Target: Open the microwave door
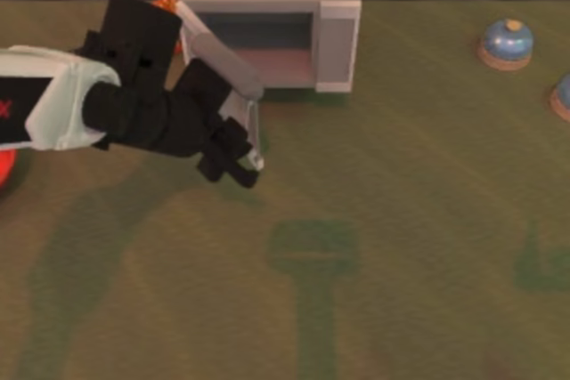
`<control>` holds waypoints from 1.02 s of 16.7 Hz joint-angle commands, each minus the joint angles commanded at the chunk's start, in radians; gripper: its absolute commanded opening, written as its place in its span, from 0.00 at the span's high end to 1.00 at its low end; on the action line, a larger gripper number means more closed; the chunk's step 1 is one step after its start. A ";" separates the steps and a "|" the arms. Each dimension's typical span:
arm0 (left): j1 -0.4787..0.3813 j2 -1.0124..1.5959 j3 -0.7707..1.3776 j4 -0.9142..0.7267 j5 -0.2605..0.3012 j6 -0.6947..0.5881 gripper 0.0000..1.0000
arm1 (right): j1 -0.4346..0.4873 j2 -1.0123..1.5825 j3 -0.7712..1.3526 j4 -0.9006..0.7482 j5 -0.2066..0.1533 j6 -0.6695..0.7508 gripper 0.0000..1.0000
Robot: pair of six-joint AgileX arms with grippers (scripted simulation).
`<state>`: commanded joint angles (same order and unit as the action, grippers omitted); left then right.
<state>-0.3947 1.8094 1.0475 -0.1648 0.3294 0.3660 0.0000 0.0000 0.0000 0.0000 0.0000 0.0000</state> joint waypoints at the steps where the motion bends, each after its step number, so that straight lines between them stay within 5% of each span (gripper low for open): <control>1: 0.000 0.000 0.000 0.000 0.000 0.000 1.00 | 0.000 0.000 0.000 0.000 0.000 0.000 0.00; 17: 0.030 -0.007 -0.001 -0.028 0.052 0.073 1.00 | 0.000 0.000 0.000 0.000 0.000 0.000 0.00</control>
<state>-0.3650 1.8020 1.0461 -0.1924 0.3811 0.4393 0.0000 0.0000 0.0000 0.0000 0.0000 0.0000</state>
